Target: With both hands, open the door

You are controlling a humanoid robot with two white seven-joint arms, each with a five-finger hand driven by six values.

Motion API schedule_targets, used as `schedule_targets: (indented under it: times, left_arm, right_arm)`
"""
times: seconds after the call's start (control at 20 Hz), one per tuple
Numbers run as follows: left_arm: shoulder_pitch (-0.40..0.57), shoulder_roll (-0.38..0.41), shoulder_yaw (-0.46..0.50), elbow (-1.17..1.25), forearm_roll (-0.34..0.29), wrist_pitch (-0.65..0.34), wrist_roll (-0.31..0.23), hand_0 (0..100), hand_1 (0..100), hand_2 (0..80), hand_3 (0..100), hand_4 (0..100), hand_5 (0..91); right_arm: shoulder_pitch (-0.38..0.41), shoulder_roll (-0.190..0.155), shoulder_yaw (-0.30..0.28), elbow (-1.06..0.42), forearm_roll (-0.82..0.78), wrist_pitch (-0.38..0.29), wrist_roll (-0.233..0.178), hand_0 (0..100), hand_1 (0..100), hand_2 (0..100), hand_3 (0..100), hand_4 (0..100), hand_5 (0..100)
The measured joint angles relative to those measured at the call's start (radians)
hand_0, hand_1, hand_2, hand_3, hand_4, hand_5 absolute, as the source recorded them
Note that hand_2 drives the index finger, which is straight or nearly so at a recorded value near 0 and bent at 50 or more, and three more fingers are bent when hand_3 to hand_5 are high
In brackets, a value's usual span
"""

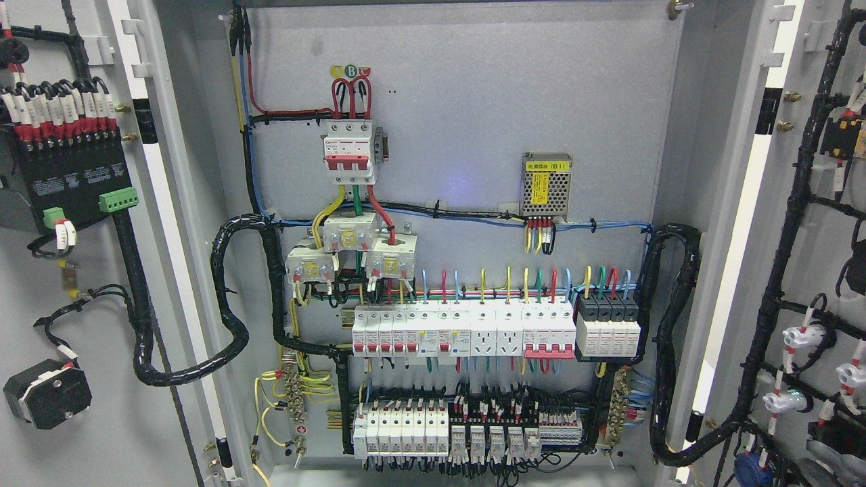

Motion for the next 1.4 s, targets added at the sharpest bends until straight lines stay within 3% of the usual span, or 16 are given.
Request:
schedule_targets:
  times: [0.5, 1.0, 1.4]
  left_arm:
    - [-0.065, 0.038, 0.037, 0.08, -0.002, 0.195, -0.002, 0, 0, 0.0, 0, 4, 0.0]
    - [-0.123, 0.069, 0.06, 0.118, -0.001, 0.321, 0.002, 0, 0, 0.0, 0, 4, 0.0]
    - [-0.146, 0.089, 0.068, 0.132, 0.002, 0.484, 0.005, 0, 0, 0.0, 0, 4, 0.0]
  right_arm:
    - [-0.002, -0.007, -0.037, 0.031, -0.032, -0.001, 0.041, 0, 0, 0, 0, 0, 0]
    - [-0.002, -0.01, -0.059, 0.059, -0.055, -0.001, 0.067, 0, 0, 0, 0, 0, 0]
    - [-0.007, -0.011, -0.069, 0.076, -0.076, -0.001, 0.13, 0, 0, 0, 0, 0, 0]
